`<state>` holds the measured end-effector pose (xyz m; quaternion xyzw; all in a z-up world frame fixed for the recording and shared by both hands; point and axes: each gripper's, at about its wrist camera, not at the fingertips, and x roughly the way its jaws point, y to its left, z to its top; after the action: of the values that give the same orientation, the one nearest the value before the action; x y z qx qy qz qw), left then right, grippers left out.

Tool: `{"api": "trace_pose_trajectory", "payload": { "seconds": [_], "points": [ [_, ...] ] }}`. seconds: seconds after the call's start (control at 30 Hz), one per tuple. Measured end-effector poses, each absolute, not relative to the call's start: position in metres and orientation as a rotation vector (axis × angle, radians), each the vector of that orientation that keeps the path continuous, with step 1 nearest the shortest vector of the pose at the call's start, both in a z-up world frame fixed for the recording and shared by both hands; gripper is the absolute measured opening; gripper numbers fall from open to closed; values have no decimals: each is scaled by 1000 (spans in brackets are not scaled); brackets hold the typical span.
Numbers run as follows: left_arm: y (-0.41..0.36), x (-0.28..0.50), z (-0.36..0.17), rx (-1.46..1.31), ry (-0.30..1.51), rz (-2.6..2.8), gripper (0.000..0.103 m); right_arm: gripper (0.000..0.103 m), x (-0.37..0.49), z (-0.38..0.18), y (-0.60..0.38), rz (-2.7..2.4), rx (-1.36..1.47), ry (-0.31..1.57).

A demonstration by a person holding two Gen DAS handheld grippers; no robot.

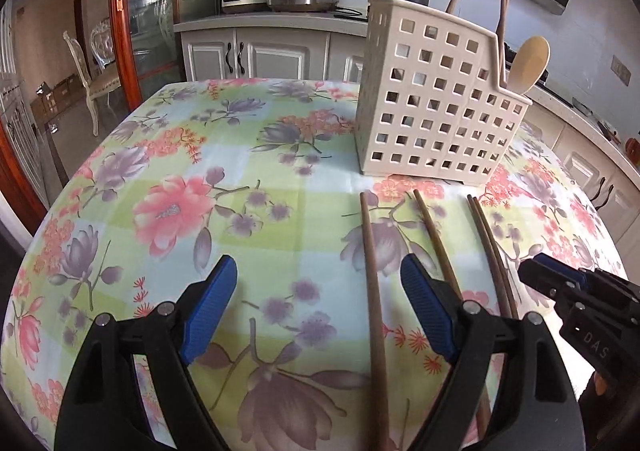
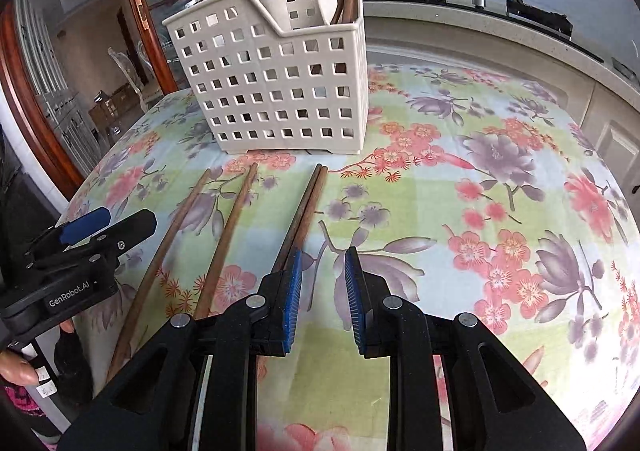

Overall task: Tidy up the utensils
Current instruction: 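Withdraw both tools from the caddy over the remaining chopsticks, then close the right tool on a brown chopstick while the left tool closes on another chopstick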

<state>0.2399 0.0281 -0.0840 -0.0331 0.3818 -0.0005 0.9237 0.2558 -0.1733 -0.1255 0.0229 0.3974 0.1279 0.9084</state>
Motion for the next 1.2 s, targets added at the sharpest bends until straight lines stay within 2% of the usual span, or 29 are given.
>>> {"api": "trace_pose_trajectory", "payload": {
  "seconds": [0.77, 0.97, 1.07, 1.13, 1.2],
  "points": [
    [25, 249, -96, -48, 861, -32, 81, 22, 292, -127, -140, 209, -59, 892],
    [25, 254, -99, -53, 894, -47, 81, 10, 291, -128, -148, 193, -50, 899],
    [22, 261, -100, -41, 915, -52, 79, 7, 286, -129, -155, 202, -29, 895],
    [19, 267, -100, -31, 920, -51, 74, 6, 284, -130, -158, 205, -23, 889],
    [15, 273, -99, -12, 923, -47, 64, 6, 283, -130, -160, 211, -10, 887]
  ]
}}
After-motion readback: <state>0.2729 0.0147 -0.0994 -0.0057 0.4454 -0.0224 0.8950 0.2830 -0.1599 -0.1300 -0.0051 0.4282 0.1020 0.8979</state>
